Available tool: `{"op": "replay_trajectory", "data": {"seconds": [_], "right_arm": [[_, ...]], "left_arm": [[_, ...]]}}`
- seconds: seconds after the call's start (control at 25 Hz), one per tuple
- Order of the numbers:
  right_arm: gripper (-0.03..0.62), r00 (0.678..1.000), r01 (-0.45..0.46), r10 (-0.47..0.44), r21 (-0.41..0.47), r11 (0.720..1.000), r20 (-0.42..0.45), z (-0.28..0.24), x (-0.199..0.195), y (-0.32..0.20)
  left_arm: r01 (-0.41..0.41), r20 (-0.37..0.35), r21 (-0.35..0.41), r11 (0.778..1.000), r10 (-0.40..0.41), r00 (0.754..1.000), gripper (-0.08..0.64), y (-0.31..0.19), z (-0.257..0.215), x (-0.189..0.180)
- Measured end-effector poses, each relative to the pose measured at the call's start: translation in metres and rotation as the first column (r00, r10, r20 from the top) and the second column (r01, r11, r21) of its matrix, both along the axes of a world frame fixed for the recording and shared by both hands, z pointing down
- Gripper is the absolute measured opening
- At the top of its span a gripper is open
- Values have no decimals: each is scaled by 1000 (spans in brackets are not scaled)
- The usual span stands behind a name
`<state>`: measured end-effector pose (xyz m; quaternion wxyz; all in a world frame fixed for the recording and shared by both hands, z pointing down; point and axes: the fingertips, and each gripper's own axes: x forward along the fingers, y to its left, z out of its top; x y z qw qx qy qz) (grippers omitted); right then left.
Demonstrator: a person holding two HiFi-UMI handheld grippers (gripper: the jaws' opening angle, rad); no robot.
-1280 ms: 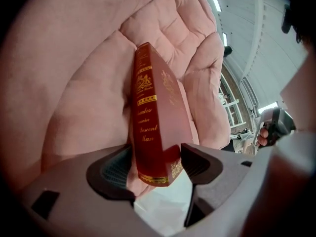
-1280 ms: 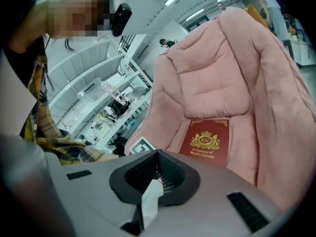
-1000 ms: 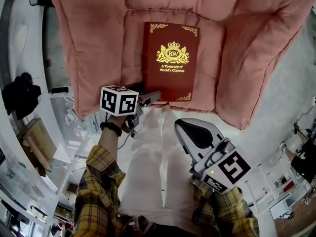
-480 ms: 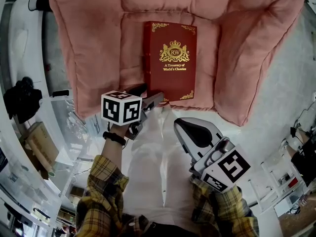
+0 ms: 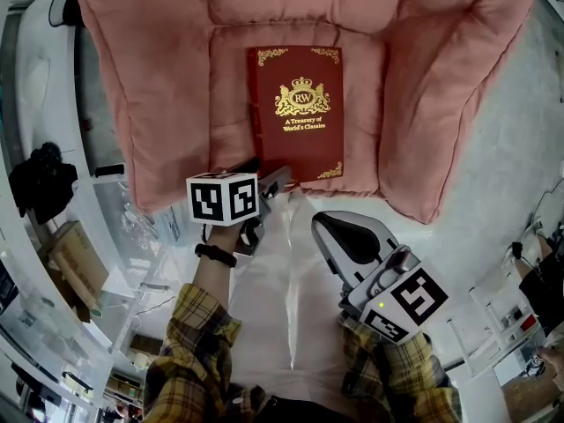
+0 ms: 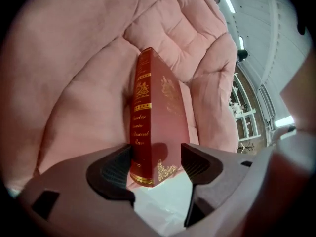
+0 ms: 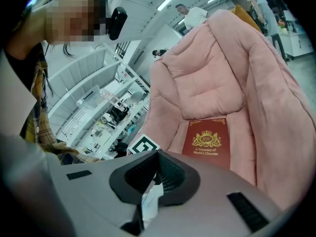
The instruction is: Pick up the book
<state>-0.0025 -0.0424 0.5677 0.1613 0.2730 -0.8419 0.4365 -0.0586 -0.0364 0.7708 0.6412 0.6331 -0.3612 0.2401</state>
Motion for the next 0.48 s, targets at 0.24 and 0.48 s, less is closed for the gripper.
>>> {"op": "replay_trajectory", "data": {"seconds": [0.24,0.48], "right_arm": [[17,1000,-6,6,-11,1000,-5,2,12,-4],[17,1000,-6,7,-27,1000,14,2,14,-6]], "left_arm": [[23,-43,-46,999,-25,999,307,9,6,13],[100,-145,-28,995,-103,984,307,-5,11,9]]}}
